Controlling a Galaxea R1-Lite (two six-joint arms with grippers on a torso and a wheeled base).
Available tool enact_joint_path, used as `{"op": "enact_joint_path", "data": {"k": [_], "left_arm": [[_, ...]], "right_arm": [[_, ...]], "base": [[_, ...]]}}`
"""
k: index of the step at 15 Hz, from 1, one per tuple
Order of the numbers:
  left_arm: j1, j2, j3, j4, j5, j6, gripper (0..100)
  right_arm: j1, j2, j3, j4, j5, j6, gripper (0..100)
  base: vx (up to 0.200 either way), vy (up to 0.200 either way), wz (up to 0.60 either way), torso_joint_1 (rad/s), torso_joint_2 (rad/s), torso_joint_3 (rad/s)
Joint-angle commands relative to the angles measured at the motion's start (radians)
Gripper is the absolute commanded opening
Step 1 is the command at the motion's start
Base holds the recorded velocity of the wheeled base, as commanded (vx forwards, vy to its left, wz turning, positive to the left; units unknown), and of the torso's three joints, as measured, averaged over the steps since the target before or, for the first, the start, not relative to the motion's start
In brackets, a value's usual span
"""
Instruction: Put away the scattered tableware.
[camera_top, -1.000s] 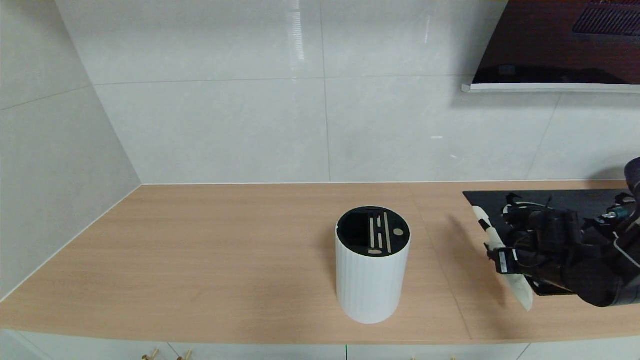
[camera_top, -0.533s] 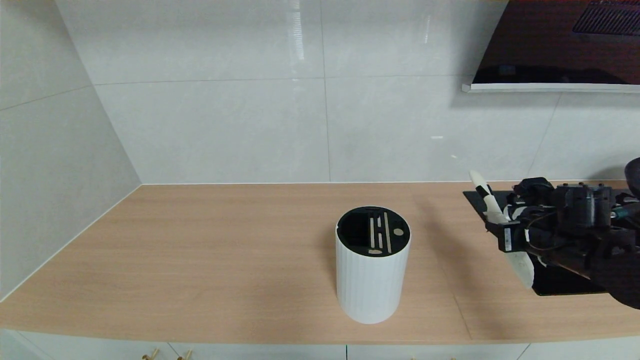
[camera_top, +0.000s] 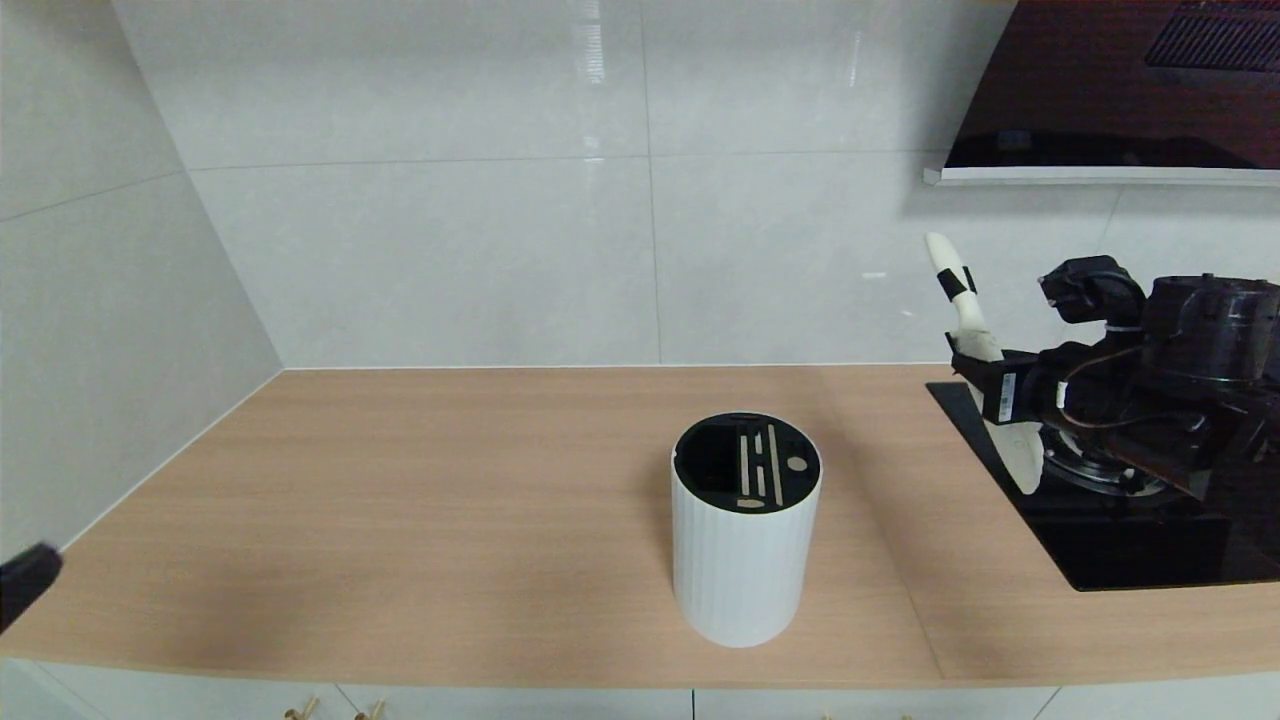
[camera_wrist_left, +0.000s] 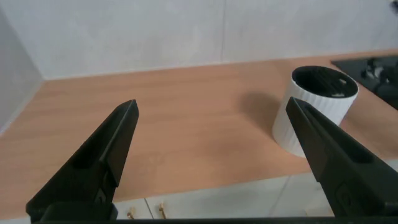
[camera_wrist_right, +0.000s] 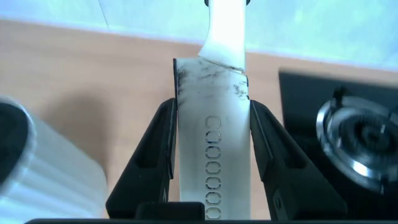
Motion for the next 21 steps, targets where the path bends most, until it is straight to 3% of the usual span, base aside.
{"op": "enact_joint_path", "data": {"k": [1, 4, 5, 6, 7, 9, 10, 13, 15, 16, 18, 21], "left_arm": [[-0.002, 0.396, -0.136, -0.070, -0.013, 0.003, 100], [-0.033, 0.602, -0.134, -0.271, 0.031, -0.003, 100], [-0.057, 0.660, -0.137, -0.334, 0.013, -0.007, 100], [-0.089, 0.711, -0.139, -0.400, -0.003, -0.040, 100], [-0.149, 0.758, -0.145, -0.477, -0.006, -0.102, 100], [-0.250, 0.846, -0.154, -0.615, -0.015, -0.267, 100], [-0.270, 0.876, -0.172, -0.649, -0.041, -0.316, 100], [-0.276, 0.890, -0.287, -0.607, -0.200, -0.389, 100], [-0.289, 0.919, -0.386, -0.567, -0.377, -0.518, 100], [-0.289, 0.956, -0.436, -0.567, -0.437, -0.556, 100], [-0.290, 1.044, -0.498, -0.570, -0.455, -0.569, 100], [-0.306, 1.093, -0.473, -0.593, -0.443, -0.586, 100]], "right_arm": [[0.026, -0.019, -0.064, 0.049, 0.001, 0.000, 0], [0.096, -0.021, -0.098, 0.072, -0.001, 0.000, 0], [0.130, -0.019, -0.104, 0.072, -0.001, 0.000, 0], [0.159, -0.019, -0.112, 0.072, -0.003, 0.001, 0], [0.184, -0.021, -0.110, 0.074, -0.009, 0.001, 0], [0.228, -0.051, -0.103, 0.076, -0.041, 0.006, 0], [0.251, -0.074, -0.096, 0.089, -0.042, 0.024, 0], [0.362, -0.171, -0.104, 0.227, -0.045, 0.069, 0], [0.418, -0.194, -0.104, 0.264, -0.053, 0.092, 0], [0.434, -0.194, -0.101, 0.266, -0.064, 0.092, 0], [0.467, -0.189, -0.101, 0.266, -0.091, 0.096, 0], [0.498, -0.154, -0.106, 0.264, -0.091, 0.107, 0]], "base": [[0.000, 0.000, 0.00, 0.000, 0.00, 0.000], [0.000, 0.000, 0.00, 0.000, 0.00, 0.000], [0.000, 0.000, 0.00, 0.000, 0.00, 0.000], [0.000, 0.000, 0.00, 0.000, 0.00, 0.000], [0.000, 0.000, 0.00, 0.000, 0.00, 0.000], [0.000, 0.000, 0.00, 0.000, 0.00, 0.000], [0.000, 0.000, 0.00, 0.000, 0.00, 0.000], [0.000, 0.000, 0.00, 0.000, 0.00, 0.000], [0.000, 0.000, 0.00, 0.000, 0.00, 0.000], [0.000, 0.000, 0.00, 0.000, 0.00, 0.000], [0.000, 0.000, 0.00, 0.000, 0.00, 0.000], [0.000, 0.000, 0.00, 0.000, 0.00, 0.000]]}}
